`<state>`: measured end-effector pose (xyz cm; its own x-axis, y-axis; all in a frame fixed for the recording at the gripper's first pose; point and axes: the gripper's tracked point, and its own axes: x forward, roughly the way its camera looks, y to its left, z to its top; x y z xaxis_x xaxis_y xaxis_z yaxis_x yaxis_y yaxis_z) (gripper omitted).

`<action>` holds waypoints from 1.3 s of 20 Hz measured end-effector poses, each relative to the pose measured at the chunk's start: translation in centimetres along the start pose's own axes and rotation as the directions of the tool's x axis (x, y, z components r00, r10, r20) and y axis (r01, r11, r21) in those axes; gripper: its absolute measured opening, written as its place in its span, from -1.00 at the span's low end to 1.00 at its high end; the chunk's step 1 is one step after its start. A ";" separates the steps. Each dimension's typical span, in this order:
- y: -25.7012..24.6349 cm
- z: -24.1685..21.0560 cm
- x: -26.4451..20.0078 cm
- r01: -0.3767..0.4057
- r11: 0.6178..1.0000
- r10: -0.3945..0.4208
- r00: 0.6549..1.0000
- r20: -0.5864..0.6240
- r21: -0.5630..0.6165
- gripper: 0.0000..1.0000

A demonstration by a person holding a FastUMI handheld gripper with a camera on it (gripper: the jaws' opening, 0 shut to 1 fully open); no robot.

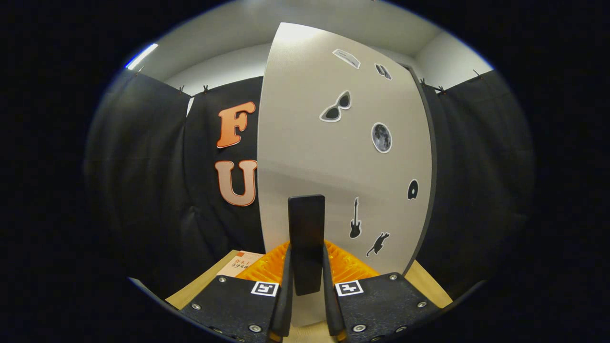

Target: Open the shoe cabinet door, grab the shoes and put them into the shoe cabinet, then close the shoe cabinet door.

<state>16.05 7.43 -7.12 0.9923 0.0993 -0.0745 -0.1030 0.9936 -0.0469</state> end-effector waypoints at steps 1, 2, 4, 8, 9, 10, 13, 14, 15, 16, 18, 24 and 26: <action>-0.4 0.0 -0.4 -0.008 1.000 0.008 1.000 0.002 0.004 -0.41; -0.8 -0.2 -0.8 -0.024 1.000 0.024 1.000 0.000 0.009 -0.42; -1.5 -0.1 -1.7 -0.064 0.998 0.064 0.998 0.005 0.018 -0.42; -3.1 -0.2 -3.5 -0.145 0.989 0.145 0.989 0.000 0.029 -0.45; -3.7 -0.1 -3.7 -0.151 0.988 0.151 0.989 0.008 0.031 -0.45; -4.1 0.0 -4.0 -0.152 0.988 0.152 0.988 0.014 0.029 -0.45; -6.3 -0.2 -5.1 -0.149 0.988 0.149 0.989 0.021 0.028 -0.46; -7.1 -0.3 -5.3 -0.146 0.989 0.146 0.989 0.022 0.034 -0.46; -8.1 -0.4 -5.7 -0.141 0.989 0.140 0.990 0.023 0.043 -0.46; -8.9 -0.4 -5.9 -0.133 0.990 0.132 0.991 0.021 0.050 -0.46; -10.8 -0.4 -6.3 -0.110 0.992 0.109 0.994 0.024 0.058 -0.46; -17.5 -1.5 -6.9 0.001 0.997 0.000 1.000 -0.011 0.079 -0.48; -20.4 -1.6 -7.0 0.050 0.994 -0.049 0.999 -0.013 0.097 -0.51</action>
<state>11.13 -13.57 -7.23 0.9951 0.0499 -0.0850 -0.0460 0.9978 0.0467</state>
